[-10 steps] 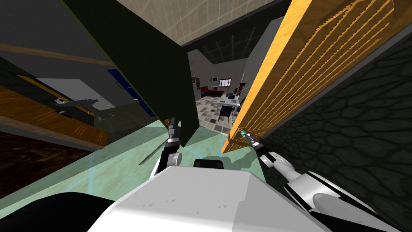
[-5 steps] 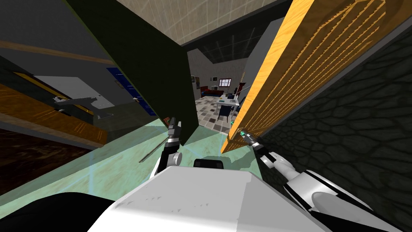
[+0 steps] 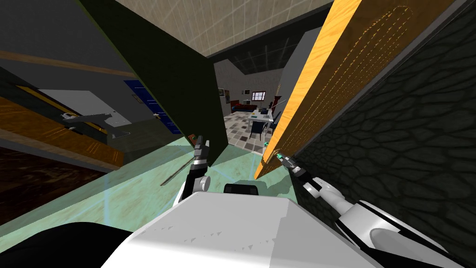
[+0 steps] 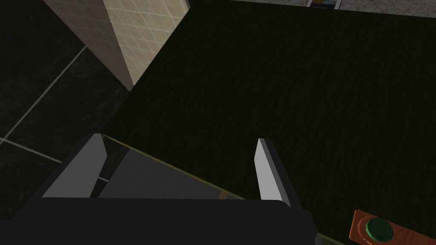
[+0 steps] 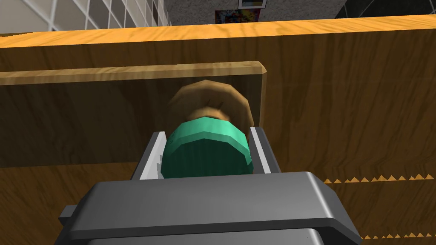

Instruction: Pull the door open

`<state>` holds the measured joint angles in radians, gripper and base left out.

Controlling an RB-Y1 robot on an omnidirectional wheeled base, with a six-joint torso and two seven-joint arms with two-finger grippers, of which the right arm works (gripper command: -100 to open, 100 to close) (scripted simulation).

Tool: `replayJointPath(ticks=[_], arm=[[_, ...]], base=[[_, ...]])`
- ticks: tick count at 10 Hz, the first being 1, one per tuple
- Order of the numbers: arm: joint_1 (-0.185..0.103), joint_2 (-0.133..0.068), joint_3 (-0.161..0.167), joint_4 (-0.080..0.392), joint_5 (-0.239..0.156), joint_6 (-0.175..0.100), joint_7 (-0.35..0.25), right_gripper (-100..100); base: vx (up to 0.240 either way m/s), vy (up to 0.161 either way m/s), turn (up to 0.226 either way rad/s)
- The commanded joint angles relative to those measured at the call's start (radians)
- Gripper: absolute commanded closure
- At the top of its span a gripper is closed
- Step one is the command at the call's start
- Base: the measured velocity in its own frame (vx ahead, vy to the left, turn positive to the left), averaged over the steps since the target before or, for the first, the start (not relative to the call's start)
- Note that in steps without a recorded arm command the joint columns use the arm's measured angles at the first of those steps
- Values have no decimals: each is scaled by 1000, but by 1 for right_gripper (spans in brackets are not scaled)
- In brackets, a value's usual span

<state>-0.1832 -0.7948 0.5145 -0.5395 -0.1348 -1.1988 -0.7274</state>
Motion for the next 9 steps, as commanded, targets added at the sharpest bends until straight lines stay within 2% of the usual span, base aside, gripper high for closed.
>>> replayJointPath(ticks=[1,2,3,4,5,7,9], arm=[[20,-21,19,-26,5,-27,-7,100],[25,-28,30,-32,9,-44,-11,100],[15,-18,24,-16,8,-36,-7,100],[25,-21,37,-13,16,-74,-7,100],[25,-21,37,-13,16,-74,-7,100],[31,-24,46,-8,22,-107,-6,100],[42,-29,62,0,32,-161,-5,100]], base=[[-116,-123,-21],[-124,-141,-33],[-58,-66,-11],[-11,-22,-27],[0,-18,-19],[13,-6,-5],[21,-14,-5]])
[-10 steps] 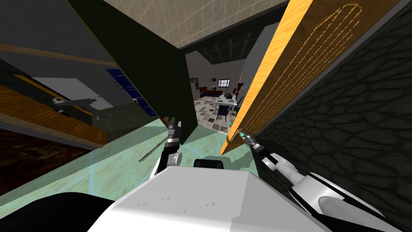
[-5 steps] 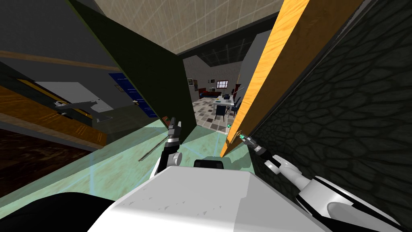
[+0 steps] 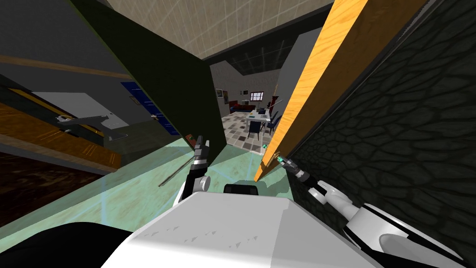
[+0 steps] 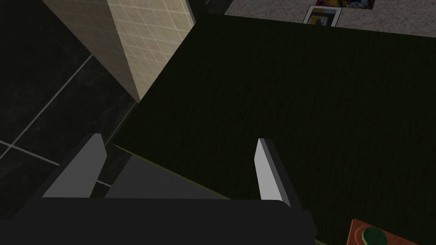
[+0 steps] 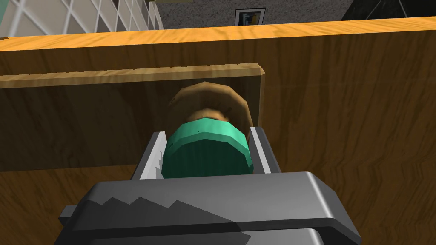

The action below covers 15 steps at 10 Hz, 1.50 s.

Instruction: Pull the door open

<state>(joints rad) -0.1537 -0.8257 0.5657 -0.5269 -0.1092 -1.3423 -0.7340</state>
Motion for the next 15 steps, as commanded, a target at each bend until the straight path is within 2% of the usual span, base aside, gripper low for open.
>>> replayJointPath(ticks=[1,3,6,7,8,10,11,13,15], arm=[[15,0,15,-10,9,-33,2,100],[15,0,15,-10,9,-33,2,100],[32,-10,36,2,23,-110,4,100],[32,-10,36,2,23,-110,4,100],[39,-15,44,8,29,-141,5,100],[46,-21,52,14,34,-169,6,100],[53,-27,59,20,38,-196,6,100],[59,-33,64,26,42,-219,7,100],[72,-48,72,38,48,-252,8,100]], base=[[15,-27,-5],[2,-7,1],[-1,-28,-20],[-4,-39,-12],[5,-46,-24],[-9,-53,-19],[-19,-65,-27],[-16,-71,-35],[-23,-112,-47]])
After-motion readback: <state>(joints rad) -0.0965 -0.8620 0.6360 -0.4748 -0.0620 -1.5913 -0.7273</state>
